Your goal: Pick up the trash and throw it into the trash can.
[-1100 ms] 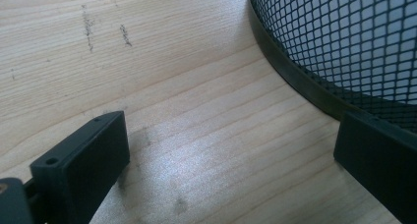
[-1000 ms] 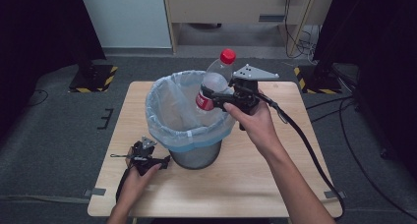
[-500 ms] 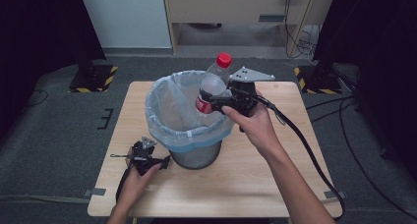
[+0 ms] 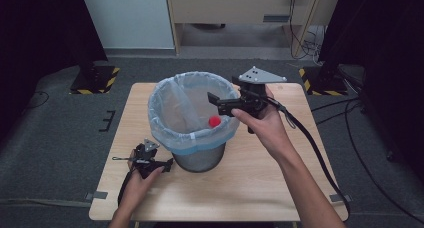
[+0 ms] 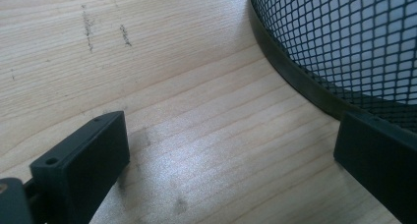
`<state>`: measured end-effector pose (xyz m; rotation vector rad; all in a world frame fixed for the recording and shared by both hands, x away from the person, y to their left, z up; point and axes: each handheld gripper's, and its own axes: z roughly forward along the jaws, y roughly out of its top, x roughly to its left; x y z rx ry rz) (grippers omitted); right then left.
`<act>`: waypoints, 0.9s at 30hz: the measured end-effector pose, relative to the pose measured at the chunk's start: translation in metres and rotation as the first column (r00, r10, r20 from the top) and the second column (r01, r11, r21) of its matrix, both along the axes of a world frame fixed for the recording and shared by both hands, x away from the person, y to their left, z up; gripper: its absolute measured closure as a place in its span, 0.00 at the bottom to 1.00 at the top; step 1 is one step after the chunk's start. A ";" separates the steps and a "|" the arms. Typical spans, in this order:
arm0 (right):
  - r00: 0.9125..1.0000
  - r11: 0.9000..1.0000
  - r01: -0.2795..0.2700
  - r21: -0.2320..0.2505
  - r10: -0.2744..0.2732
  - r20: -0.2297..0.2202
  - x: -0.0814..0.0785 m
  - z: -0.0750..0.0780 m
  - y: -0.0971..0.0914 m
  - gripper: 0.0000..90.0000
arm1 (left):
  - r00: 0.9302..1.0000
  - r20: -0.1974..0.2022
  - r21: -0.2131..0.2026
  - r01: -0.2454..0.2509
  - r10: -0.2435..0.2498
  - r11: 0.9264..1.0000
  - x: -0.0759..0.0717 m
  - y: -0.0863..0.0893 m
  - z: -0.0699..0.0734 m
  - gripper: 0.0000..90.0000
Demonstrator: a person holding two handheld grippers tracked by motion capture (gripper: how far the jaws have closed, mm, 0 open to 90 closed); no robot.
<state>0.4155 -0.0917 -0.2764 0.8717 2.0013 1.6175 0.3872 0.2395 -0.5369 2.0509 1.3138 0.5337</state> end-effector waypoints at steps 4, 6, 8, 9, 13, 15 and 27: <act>1.000 1.000 0.014 0.011 -0.014 0.006 0.001 0.002 -0.007 0.06 | 1.000 0.000 0.000 0.000 0.000 1.000 0.000 0.000 0.000 0.00; 1.000 1.000 0.020 0.010 -0.020 0.005 0.002 0.002 -0.009 0.06 | 1.000 0.000 0.000 0.000 0.000 1.000 0.000 0.000 0.000 0.00; 1.000 1.000 0.026 0.009 -0.026 -0.001 0.003 0.000 -0.011 0.06 | 1.000 0.000 0.000 0.000 0.000 1.000 0.000 0.000 0.000 0.00; 1.000 1.000 0.026 0.006 -0.026 0.001 0.004 0.000 -0.012 0.06 | 1.000 0.000 -0.001 -0.001 0.001 1.000 0.000 0.000 0.000 0.00; 0.999 0.999 0.032 0.002 -0.032 -0.001 0.005 -0.002 -0.014 0.06 | 1.000 0.000 0.000 -0.002 0.002 1.000 0.000 0.000 0.000 0.00; 0.999 0.999 0.042 -0.001 -0.042 -0.006 0.006 -0.002 -0.017 0.06 | 1.000 0.000 -0.001 -0.001 0.001 1.000 0.000 0.000 0.000 0.00; 0.993 0.993 0.112 -0.034 -0.113 -0.021 0.016 -0.009 -0.035 0.06 | 1.000 0.000 -0.001 -0.001 0.001 1.000 0.000 0.000 0.000 0.00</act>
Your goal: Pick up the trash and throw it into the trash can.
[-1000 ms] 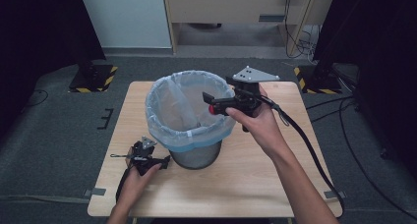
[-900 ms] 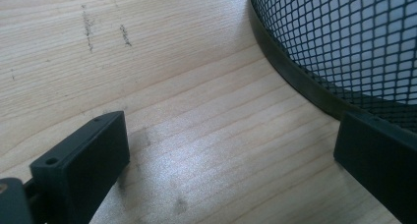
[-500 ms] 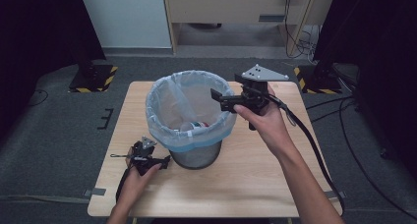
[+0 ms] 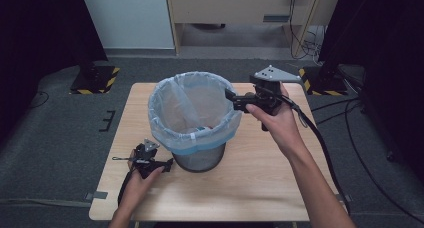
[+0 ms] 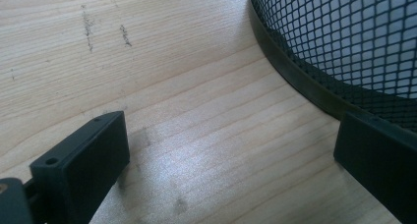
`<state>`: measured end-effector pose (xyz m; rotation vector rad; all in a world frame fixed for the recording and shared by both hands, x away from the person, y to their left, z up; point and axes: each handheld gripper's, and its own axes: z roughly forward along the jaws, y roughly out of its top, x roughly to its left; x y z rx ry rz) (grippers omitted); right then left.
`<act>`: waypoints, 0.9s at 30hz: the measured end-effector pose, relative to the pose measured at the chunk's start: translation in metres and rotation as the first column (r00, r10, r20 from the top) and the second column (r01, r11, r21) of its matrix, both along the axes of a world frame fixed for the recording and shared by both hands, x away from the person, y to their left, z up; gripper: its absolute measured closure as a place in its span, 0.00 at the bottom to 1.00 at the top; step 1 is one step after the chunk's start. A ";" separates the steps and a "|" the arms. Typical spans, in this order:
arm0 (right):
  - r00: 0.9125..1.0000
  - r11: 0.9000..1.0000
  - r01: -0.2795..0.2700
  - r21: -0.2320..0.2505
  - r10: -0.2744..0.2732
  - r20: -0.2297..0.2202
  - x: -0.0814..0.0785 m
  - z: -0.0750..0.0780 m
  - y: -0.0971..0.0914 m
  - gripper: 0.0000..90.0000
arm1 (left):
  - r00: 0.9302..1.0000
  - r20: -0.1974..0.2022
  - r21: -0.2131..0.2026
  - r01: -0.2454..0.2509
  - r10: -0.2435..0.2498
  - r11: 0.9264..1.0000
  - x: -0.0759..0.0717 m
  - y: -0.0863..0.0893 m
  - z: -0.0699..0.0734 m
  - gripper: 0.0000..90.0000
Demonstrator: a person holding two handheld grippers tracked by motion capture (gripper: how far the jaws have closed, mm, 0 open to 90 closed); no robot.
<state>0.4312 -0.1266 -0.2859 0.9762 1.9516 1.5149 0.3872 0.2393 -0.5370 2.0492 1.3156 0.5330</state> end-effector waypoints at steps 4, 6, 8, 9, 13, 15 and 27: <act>0.999 0.999 0.040 -0.003 -0.040 -0.009 0.006 -0.005 -0.012 0.06 | 1.000 -0.002 0.003 0.003 -0.003 1.000 0.000 0.000 0.000 0.00; 0.999 0.999 0.051 -0.001 -0.051 -0.011 0.007 -0.006 -0.015 0.06 | 1.000 -0.002 0.002 0.003 -0.003 1.000 0.000 0.000 0.000 0.00; 0.997 0.997 0.076 0.001 -0.076 -0.021 0.010 -0.012 -0.025 0.06 | 1.000 -0.002 0.003 0.003 -0.003 1.000 0.000 0.000 0.000 0.00; 0.997 0.997 0.076 0.001 -0.076 -0.021 0.010 -0.012 -0.025 0.06 | 1.000 -0.002 0.003 0.003 -0.003 1.000 0.000 0.000 0.000 0.00; 0.994 0.995 0.101 -0.010 -0.101 -0.031 0.012 -0.020 -0.036 0.06 | 1.000 -0.002 0.002 0.003 -0.003 1.000 0.000 0.000 0.000 0.00; 0.993 0.994 0.113 -0.011 -0.113 -0.035 0.013 -0.024 -0.041 0.06 | 1.000 -0.002 0.002 0.003 -0.003 1.000 0.000 0.000 0.000 0.00; 0.984 0.985 0.169 -0.028 -0.170 -0.059 0.016 -0.050 -0.065 0.05 | 1.000 -0.002 0.003 0.003 -0.003 1.000 0.000 0.000 0.000 0.00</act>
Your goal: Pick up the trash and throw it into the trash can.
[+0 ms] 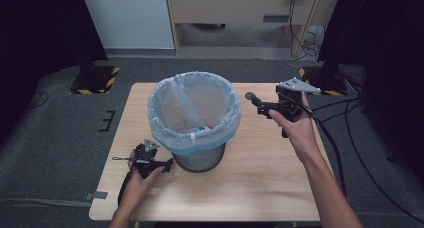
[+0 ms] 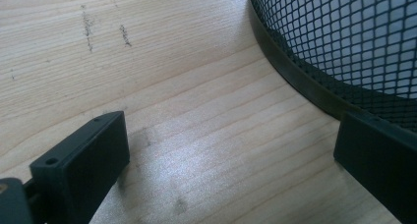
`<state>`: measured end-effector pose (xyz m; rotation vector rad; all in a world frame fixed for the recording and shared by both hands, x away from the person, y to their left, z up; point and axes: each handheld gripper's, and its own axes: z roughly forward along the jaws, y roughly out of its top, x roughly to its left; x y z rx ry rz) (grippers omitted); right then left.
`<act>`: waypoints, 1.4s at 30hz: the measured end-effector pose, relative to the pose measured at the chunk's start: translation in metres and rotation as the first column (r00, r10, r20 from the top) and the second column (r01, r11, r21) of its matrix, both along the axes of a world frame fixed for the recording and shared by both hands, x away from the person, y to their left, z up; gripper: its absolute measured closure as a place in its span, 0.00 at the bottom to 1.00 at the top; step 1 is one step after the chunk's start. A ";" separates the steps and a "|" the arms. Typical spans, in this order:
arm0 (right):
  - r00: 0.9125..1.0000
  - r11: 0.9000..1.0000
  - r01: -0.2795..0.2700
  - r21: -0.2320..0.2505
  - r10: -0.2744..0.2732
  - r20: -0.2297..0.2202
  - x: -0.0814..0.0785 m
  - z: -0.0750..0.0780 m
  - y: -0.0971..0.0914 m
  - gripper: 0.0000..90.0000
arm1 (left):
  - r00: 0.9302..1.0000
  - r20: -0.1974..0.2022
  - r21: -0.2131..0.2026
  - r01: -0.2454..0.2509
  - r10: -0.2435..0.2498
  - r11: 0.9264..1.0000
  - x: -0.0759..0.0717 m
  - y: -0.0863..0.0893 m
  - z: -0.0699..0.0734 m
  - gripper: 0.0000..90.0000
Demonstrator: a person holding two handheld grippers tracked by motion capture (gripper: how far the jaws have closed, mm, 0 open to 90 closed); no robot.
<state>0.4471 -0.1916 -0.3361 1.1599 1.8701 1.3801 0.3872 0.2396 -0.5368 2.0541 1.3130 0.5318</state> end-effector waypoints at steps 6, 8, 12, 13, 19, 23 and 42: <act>1.000 1.000 0.018 -0.004 -0.018 -0.019 0.001 -0.012 -0.007 0.05 | 1.000 0.000 0.000 0.000 0.000 1.000 0.000 0.000 0.000 0.00; 0.999 1.000 0.023 -0.006 -0.023 -0.023 0.002 -0.016 -0.009 0.05 | 1.000 0.000 0.000 0.000 0.000 1.000 0.000 0.000 0.000 0.00; 0.999 0.999 0.036 -0.008 -0.036 -0.033 0.003 -0.022 -0.014 0.05 | 1.000 0.000 0.000 0.000 0.000 1.000 0.000 0.000 0.000 0.00; 0.998 0.999 0.044 -0.006 -0.044 -0.037 0.004 -0.025 -0.016 0.05 | 1.000 0.000 0.000 0.000 0.000 1.000 0.000 0.000 0.000 0.00; 0.997 0.998 0.058 -0.008 -0.058 -0.046 0.004 -0.033 -0.023 0.06 | 1.000 0.000 0.000 0.000 0.000 1.000 0.000 0.000 0.000 0.00; 0.996 0.998 0.067 -0.018 -0.068 -0.052 0.005 -0.039 -0.026 0.06 | 1.000 0.000 0.000 0.000 0.000 1.000 0.000 0.000 0.000 0.00; 0.985 0.992 0.114 -0.046 -0.119 -0.124 0.005 -0.086 -0.044 0.06 | 1.000 0.000 0.000 0.000 0.000 1.000 0.000 0.000 0.000 0.00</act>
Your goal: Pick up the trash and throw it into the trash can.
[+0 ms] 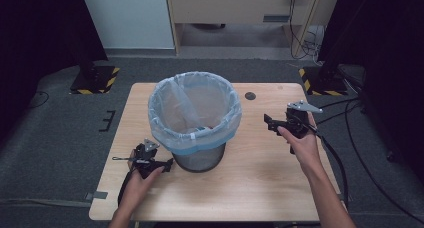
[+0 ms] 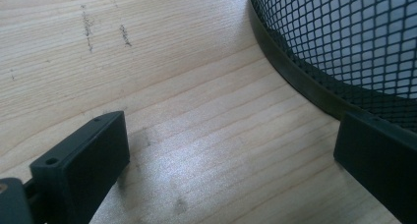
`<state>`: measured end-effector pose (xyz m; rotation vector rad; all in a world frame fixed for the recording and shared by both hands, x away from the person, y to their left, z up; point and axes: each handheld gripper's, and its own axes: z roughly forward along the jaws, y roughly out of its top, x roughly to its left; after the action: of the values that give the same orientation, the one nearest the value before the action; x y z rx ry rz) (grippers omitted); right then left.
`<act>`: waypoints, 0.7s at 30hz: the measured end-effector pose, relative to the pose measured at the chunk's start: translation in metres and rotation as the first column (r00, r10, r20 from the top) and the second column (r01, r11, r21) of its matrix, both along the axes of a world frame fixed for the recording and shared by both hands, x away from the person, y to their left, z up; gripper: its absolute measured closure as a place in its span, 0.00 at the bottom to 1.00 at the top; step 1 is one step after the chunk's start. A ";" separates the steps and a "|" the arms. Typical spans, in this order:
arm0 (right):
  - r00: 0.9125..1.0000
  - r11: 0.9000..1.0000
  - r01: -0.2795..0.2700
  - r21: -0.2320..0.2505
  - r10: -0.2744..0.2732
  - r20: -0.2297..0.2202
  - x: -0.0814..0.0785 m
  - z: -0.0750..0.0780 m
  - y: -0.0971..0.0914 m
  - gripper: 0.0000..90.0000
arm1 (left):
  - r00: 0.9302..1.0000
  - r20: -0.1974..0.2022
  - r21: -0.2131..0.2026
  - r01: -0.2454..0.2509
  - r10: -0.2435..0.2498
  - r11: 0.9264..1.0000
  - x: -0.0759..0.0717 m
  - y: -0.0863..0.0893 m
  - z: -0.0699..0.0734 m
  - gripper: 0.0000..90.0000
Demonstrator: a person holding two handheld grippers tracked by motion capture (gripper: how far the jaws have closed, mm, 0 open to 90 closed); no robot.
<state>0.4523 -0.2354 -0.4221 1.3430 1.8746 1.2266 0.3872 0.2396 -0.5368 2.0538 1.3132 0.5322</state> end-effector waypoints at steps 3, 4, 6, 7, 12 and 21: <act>1.000 1.000 0.007 0.000 -0.007 -0.016 -0.001 -0.010 -0.002 0.06 | 1.000 0.000 0.000 0.000 0.000 1.000 0.000 0.000 0.000 0.00; 1.000 1.000 0.007 0.000 -0.007 -0.016 -0.001 -0.010 -0.002 0.06 | 1.000 0.000 0.000 0.000 0.000 1.000 0.000 0.000 0.000 0.00; 1.000 1.000 0.011 0.002 -0.011 -0.023 -0.001 -0.014 -0.003 0.06 | 1.000 0.000 0.000 0.000 0.000 1.000 0.000 0.000 0.000 0.00; 1.000 1.000 0.012 0.002 -0.012 -0.027 -0.001 -0.016 -0.004 0.06 | 1.000 0.000 0.000 0.000 0.000 1.000 0.000 0.000 0.000 0.00; 0.998 1.000 0.018 0.001 -0.018 -0.053 -0.003 -0.028 -0.003 0.07 | 1.000 0.000 0.000 0.000 0.000 1.000 0.000 0.000 0.000 0.00; 0.982 0.998 0.024 -0.062 -0.035 -0.187 -0.007 -0.074 0.000 0.08 | 1.000 0.000 0.000 0.000 0.000 1.000 0.000 0.000 0.000 0.00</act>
<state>0.4450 -0.2351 -0.4961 1.4935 1.9952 1.0520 0.3872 0.2395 -0.5368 2.0537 1.3135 0.5319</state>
